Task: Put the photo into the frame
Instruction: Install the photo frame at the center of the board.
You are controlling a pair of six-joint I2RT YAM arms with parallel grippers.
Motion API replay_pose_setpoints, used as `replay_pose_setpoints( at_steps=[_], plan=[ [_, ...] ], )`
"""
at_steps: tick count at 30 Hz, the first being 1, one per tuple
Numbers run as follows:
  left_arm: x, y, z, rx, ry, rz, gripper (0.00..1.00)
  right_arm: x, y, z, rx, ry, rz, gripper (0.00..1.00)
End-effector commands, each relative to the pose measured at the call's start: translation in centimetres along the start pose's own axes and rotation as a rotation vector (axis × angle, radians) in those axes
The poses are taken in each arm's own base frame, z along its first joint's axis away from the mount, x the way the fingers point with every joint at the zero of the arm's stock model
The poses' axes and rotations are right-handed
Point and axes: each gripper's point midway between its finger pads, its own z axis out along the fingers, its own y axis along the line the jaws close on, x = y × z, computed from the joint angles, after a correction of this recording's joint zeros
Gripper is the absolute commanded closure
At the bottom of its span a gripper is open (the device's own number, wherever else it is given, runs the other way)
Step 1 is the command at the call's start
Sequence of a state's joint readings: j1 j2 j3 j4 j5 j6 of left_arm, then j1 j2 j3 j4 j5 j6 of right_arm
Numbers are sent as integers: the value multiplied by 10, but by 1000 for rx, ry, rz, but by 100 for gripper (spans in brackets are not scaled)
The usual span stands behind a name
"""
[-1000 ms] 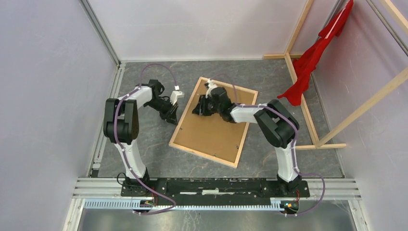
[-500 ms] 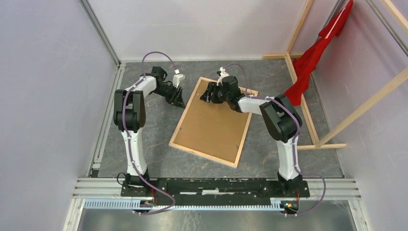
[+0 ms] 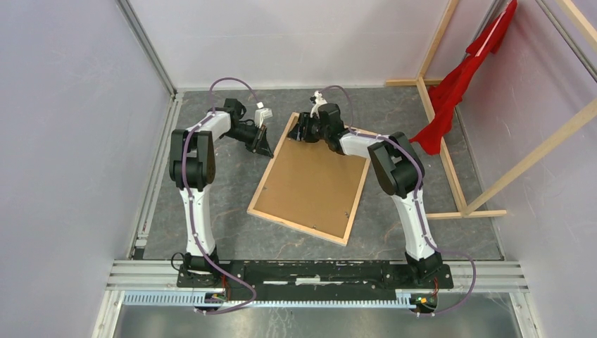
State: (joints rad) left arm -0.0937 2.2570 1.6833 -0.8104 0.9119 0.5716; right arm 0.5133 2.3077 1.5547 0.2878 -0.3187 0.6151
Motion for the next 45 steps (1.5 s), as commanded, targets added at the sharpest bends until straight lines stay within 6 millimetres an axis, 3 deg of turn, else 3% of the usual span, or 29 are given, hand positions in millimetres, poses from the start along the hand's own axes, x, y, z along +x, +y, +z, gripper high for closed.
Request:
replay_pose_setpoints(
  at_steps=[1, 19, 45],
  plan=[
    [10, -2, 8, 24, 25, 3, 81, 1, -4, 11, -16, 16, -10, 45],
    [16, 2, 7, -7, 53, 3, 82, 16, 10, 17, -90, 49, 25, 52],
    [16, 0, 4, -11, 57, 11, 83, 17, 2, 34, -78, 57, 57, 56]
  ],
)
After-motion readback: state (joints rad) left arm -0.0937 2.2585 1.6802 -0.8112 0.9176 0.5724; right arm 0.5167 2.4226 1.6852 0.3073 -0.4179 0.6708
